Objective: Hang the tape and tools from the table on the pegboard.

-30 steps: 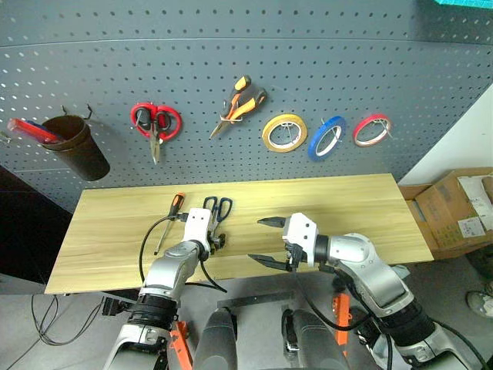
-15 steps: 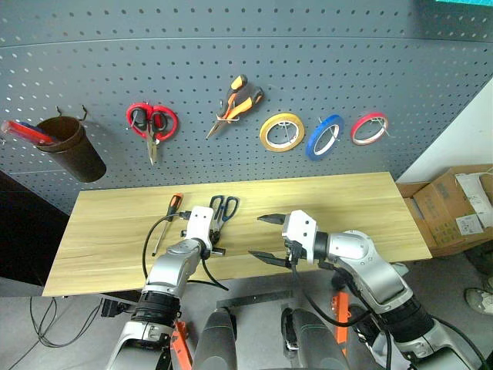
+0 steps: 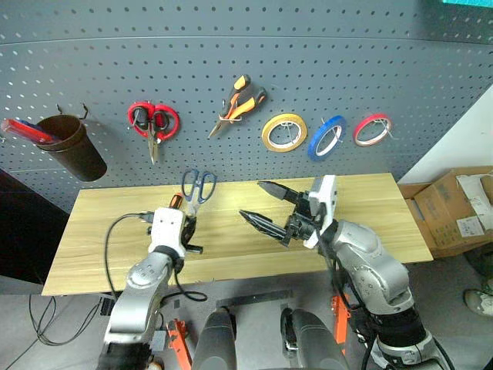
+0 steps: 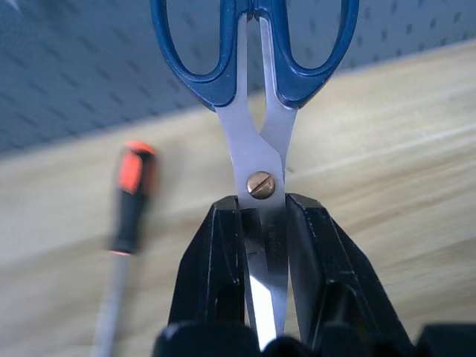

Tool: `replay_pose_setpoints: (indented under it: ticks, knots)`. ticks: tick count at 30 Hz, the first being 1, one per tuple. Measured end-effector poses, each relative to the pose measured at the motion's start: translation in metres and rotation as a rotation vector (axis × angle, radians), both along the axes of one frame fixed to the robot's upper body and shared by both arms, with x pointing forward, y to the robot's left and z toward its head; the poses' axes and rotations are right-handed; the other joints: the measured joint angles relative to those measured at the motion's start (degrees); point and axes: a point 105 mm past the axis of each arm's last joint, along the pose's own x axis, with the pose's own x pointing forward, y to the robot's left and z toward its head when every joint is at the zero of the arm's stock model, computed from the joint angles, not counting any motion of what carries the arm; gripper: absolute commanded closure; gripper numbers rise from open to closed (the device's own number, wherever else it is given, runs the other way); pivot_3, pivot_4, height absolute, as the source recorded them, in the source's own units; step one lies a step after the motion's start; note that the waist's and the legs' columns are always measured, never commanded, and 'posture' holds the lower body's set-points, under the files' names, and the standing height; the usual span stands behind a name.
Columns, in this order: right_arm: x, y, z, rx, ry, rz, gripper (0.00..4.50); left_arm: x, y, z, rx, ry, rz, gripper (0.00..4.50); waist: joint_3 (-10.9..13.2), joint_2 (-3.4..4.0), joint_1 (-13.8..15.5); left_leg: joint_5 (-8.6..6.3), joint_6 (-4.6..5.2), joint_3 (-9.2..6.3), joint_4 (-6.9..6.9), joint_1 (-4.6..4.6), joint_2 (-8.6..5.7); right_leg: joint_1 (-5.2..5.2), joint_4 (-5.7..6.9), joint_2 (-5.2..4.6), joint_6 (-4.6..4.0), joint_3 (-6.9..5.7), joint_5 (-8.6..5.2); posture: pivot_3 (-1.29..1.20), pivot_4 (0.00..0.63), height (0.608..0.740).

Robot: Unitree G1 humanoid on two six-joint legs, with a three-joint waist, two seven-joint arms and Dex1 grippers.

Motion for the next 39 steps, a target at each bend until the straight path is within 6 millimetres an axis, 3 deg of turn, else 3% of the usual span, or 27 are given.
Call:
replay_pose_setpoints:
  ticks: [7, 13, 16, 39]
  knots:
    - [0.007, 0.006, 0.024, 0.117, -0.008, -0.008, 0.44, -0.018, 0.003, 0.013, 0.078, -0.135, 0.042, 4.02, -2.6, -0.2, 1.6, -0.04, -0.04, 0.08, 0.01, 0.01, 0.01, 0.02, -0.09, 0.01, 0.0, -0.04, 0.01, 0.27, 0.069, 0.74]
    - [0.019, 0.011, 0.03, 0.136, -0.045, -0.027, 0.44, 0.001, 0.011, 0.048, 0.089, -0.287, 0.119, 4.02, -4.4, -0.39, 3.1, -0.04, -0.03, 0.19, 0.12, 0.01, 0.05, 0.12, -0.11, 0.03, -0.05, -0.06, 0.08, 0.27, 0.052, 0.74]
    - [0.022, 0.011, 0.029, 0.132, -0.068, -0.037, 0.44, 0.009, 0.009, 0.055, 0.09, -0.319, 0.112, 4.02, -5.3, -0.45, 3.6, -0.04, -0.03, 0.28, 0.13, 0.02, 0.05, 0.12, -0.13, 0.02, 0.02, -0.02, 0.11, 0.27, 0.047, 0.74]
    - [0.028, 0.006, 0.025, 0.11, -0.087, -0.102, 0.44, 0.04, 0.011, 0.047, 0.035, -0.249, 0.025, 4.02, -7.7, -0.51, 4.0, -0.03, -0.02, 0.24, 0.2, 0.3, 0.1, 0.3, 0.15, 0.15, 0.0, 0.03, 0.17, 0.23, 0.03, 0.74]
